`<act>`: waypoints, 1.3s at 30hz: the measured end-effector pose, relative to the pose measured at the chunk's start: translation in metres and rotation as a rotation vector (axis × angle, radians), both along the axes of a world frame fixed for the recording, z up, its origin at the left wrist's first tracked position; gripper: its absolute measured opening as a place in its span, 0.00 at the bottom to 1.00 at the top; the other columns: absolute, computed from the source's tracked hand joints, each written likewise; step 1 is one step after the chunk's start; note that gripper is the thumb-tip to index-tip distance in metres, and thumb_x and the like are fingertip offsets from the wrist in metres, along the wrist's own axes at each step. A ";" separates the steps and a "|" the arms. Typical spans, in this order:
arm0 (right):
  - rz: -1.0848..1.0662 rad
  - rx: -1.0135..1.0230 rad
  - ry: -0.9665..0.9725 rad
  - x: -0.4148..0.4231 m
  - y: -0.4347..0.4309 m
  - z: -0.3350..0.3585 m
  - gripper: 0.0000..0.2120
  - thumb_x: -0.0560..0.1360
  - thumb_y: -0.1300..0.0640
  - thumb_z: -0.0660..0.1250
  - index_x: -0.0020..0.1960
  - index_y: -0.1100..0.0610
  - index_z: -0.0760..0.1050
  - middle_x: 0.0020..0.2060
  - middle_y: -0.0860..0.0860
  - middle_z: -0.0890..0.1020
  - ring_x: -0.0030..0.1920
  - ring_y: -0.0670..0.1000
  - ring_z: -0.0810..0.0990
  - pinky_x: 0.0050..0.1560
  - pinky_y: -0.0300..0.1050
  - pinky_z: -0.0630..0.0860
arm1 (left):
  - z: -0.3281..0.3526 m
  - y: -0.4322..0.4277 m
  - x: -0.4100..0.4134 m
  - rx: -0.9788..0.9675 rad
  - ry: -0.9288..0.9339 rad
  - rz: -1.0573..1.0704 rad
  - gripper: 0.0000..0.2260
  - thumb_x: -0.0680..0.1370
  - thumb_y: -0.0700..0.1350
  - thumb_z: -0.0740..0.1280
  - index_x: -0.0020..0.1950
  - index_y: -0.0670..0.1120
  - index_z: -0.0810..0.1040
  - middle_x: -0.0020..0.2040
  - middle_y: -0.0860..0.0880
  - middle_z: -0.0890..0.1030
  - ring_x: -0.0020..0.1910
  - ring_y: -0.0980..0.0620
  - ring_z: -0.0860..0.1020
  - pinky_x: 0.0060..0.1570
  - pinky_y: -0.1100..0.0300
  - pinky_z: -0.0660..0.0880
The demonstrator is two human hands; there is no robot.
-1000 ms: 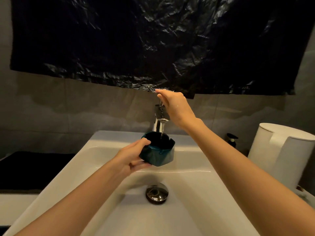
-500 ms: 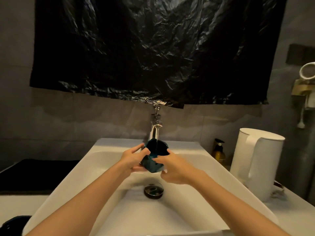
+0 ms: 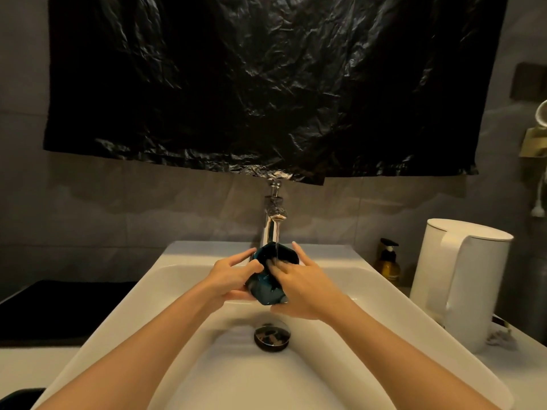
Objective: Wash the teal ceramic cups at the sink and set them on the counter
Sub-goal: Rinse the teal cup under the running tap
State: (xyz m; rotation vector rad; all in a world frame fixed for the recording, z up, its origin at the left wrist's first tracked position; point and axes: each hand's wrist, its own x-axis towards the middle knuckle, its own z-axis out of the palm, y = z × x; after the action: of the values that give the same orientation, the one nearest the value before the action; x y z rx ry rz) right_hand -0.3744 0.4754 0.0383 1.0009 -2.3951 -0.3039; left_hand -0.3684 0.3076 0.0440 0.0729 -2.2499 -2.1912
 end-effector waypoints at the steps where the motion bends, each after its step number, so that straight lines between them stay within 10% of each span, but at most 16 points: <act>1: -0.025 -0.001 0.007 0.001 0.001 0.001 0.32 0.73 0.45 0.65 0.73 0.56 0.64 0.67 0.52 0.74 0.71 0.54 0.66 0.76 0.53 0.39 | 0.000 0.000 0.000 0.007 0.000 0.019 0.20 0.76 0.42 0.69 0.67 0.53 0.74 0.59 0.41 0.79 0.51 0.40 0.81 0.42 0.47 0.81; 4: 0.044 -0.123 -0.122 0.007 -0.003 0.000 0.26 0.74 0.49 0.66 0.70 0.52 0.68 0.65 0.49 0.76 0.71 0.55 0.64 0.74 0.50 0.52 | -0.001 -0.001 0.000 0.052 -0.017 0.050 0.19 0.75 0.42 0.69 0.66 0.52 0.75 0.58 0.41 0.79 0.50 0.39 0.82 0.42 0.43 0.81; 8: -0.006 -0.038 -0.083 0.003 -0.001 0.000 0.32 0.73 0.44 0.66 0.73 0.52 0.62 0.70 0.48 0.71 0.73 0.51 0.63 0.76 0.55 0.40 | -0.001 0.000 0.002 0.024 -0.017 0.009 0.19 0.75 0.42 0.69 0.66 0.52 0.75 0.56 0.41 0.80 0.50 0.40 0.82 0.43 0.44 0.81; 12: 0.042 -0.101 -0.168 0.009 -0.003 -0.002 0.26 0.75 0.49 0.67 0.71 0.53 0.67 0.67 0.50 0.74 0.72 0.54 0.63 0.75 0.49 0.50 | -0.001 -0.001 0.001 0.009 -0.012 0.040 0.19 0.75 0.41 0.69 0.66 0.52 0.75 0.58 0.41 0.79 0.50 0.40 0.81 0.41 0.45 0.81; 17: -0.041 -0.031 -0.037 0.006 0.000 -0.001 0.30 0.75 0.47 0.65 0.73 0.56 0.64 0.67 0.52 0.74 0.71 0.53 0.67 0.72 0.49 0.30 | 0.001 0.000 0.003 -0.024 -0.008 0.021 0.20 0.75 0.43 0.69 0.66 0.52 0.74 0.59 0.41 0.79 0.53 0.39 0.80 0.43 0.45 0.81; 33: -0.038 -0.066 -0.118 0.008 -0.005 -0.003 0.28 0.75 0.54 0.68 0.72 0.55 0.65 0.67 0.52 0.74 0.73 0.56 0.61 0.74 0.49 0.54 | 0.002 0.000 0.000 -0.055 0.005 0.040 0.22 0.75 0.41 0.70 0.67 0.53 0.73 0.59 0.41 0.79 0.51 0.40 0.81 0.39 0.49 0.81; 39: -0.058 0.026 0.007 0.010 -0.004 -0.001 0.32 0.74 0.57 0.67 0.75 0.59 0.59 0.71 0.54 0.69 0.73 0.54 0.63 0.69 0.45 0.30 | 0.004 -0.002 0.000 -0.053 0.050 0.021 0.21 0.75 0.41 0.69 0.67 0.52 0.74 0.56 0.44 0.78 0.48 0.44 0.79 0.37 0.51 0.81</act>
State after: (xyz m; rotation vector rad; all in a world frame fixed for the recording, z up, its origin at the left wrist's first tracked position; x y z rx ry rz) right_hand -0.3645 0.4713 0.0374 0.9415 -2.4233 -0.3602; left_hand -0.3685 0.3059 0.0484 0.0411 -2.2692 -2.0973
